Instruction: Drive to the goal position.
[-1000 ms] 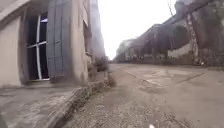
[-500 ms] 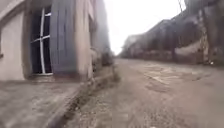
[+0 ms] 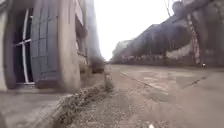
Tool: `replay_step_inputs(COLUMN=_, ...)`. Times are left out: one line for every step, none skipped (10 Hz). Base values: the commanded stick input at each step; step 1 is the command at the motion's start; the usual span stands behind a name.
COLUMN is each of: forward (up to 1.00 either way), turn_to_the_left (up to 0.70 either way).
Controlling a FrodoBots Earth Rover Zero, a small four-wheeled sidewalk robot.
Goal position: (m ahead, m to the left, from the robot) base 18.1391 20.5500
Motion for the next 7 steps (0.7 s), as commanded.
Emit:
replay_step_inputs(forward=0.7, turn_to_the_left=-0.27)
replay_step_inputs(forward=0.7, turn_to_the_left=-0.27)
replay_step_inputs(forward=0.7, turn_to_the_left=-0.27)
replay_step_inputs(forward=0.7, turn_to_the_left=-0.27)
replay_step_inputs(forward=0.7, turn_to_the_left=0.0)
replay_step_inputs(forward=0.7, turn_to_the_left=0.0)
replay_step_inputs(forward=0.7, turn_to_the_left=0.0)
